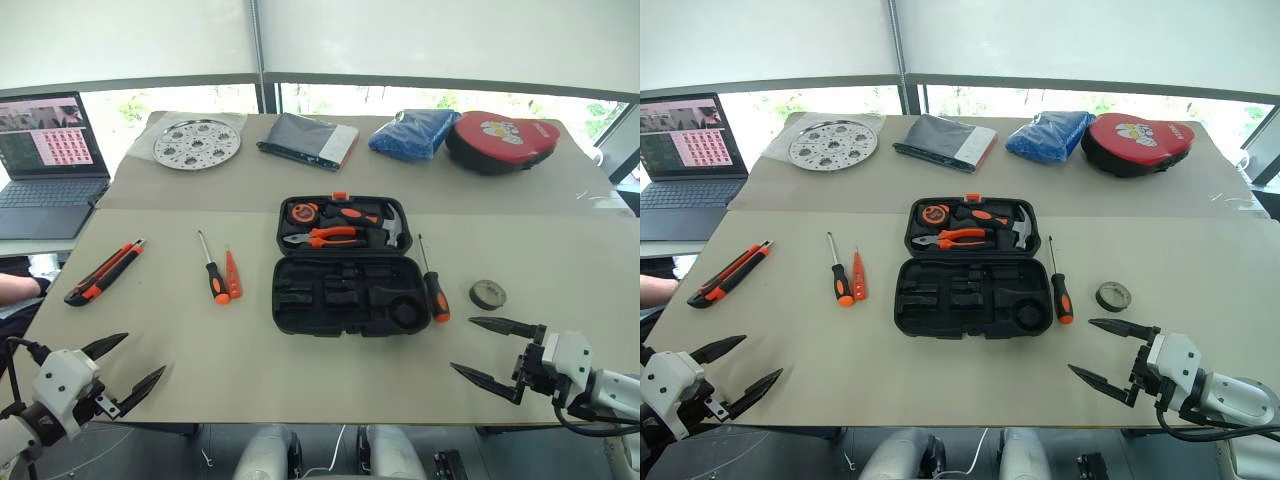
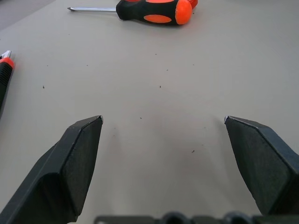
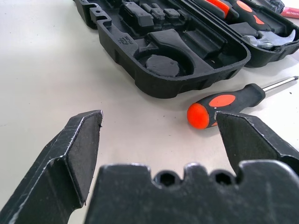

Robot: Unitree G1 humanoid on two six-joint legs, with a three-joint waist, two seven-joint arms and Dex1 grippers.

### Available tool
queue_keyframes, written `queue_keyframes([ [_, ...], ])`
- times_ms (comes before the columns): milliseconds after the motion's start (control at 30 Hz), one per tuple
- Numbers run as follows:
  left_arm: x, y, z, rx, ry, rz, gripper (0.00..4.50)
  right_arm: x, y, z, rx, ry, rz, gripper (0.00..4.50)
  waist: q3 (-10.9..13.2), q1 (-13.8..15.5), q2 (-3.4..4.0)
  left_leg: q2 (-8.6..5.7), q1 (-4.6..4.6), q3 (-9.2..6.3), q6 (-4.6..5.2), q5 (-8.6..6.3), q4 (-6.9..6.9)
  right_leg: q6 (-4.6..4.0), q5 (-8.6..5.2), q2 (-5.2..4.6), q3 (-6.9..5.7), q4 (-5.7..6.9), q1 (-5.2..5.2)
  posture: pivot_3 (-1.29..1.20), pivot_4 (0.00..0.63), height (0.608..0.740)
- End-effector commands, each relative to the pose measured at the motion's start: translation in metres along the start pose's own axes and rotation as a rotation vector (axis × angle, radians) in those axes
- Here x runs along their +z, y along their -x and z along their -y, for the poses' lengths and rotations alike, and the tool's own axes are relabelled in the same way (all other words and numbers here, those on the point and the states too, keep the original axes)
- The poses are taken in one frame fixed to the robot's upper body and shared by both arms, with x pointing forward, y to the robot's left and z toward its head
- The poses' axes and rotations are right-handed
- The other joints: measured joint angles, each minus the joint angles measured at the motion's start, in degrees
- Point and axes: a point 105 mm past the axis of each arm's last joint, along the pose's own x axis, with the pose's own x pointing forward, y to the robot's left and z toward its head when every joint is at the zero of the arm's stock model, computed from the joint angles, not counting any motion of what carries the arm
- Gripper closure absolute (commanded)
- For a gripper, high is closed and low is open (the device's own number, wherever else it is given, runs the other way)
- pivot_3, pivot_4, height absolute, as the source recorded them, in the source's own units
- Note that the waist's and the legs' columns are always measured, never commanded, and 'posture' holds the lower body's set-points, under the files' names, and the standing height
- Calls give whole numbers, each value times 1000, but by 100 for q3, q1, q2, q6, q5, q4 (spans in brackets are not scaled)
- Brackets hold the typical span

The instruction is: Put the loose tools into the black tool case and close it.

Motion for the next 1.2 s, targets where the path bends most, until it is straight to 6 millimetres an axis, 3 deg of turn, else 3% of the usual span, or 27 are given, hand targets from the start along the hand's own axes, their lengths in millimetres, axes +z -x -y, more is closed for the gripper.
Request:
queue_keyframes([
  [33,9,6,-12,99,90,37,0,25,-16,-1,23,40,138,30,1,-1,-2,0,0,0,0,0,0,0,0,0,0,0,0,0,150,740],
  [133,-3,27,-27,307,338,6,0,78,-43,-6,46,-22,452,30,8,-98,-13,19,2,-4,-3,-1,-1,9,8,-12,8,3,-1,0,150,740],
  [267,-25,48,-20,410,525,-168,0,106,-53,-5,37,-52,575,30,12,-126,-8,32,3,-12,-18,0,-2,5,8,-9,-3,7,-4,0,150,740],
  [367,-22,52,-22,418,564,-190,0,111,-56,-8,42,-43,588,30,14,-32,-17,21,2,-13,-25,0,-2,8,6,9,-16,6,-2,0,150,740],
  [500,10,26,-22,318,626,-133,0,112,-55,-10,37,-12,591,30,14,73,-17,3,3,-16,-28,-3,3,1,1,2,-18,6,-11,0,150,740],
  [633,26,-11,-16,251,676,-231,0,119,-54,-6,30,23,598,30,14,60,-17,-5,5,-17,-59,-7,9,7,7,3,-12,15,9,0,150,740],
  [733,43,-52,-24,287,746,-194,0,121,-57,-10,71,0,581,30,14,11,-13,-7,16,-17,-40,12,6,9,10,10,-5,28,12,0,150,740],
  [867,55,-90,-31,337,798,-168,0,120,-62,-11,88,-35,561,30,11,-14,-28,-7,24,-21,-59,24,4,6,13,37,-4,37,20,0,150,740],
  [1033,63,-118,-26,315,789,-194,0,120,-66,-13,94,-44,549,30,12,-71,-31,-1,36,-11,-82,37,-7,-3,7,56,6,41,15,0,150,740],
  [1167,58,-125,-20,307,774,-236,0,121,-66,-12,77,-47,549,30,12,-41,-30,0,40,-12,-85,39,-8,-5,6,55,6,42,17,0,150,740],
  [1200,57,-126,-18,303,777,-236,258,121,-66,-12,72,-47,548,10,11,-30,-30,0,42,-12,-85,38,-8,-5,6,54,8,43,18,0,150,740],
])
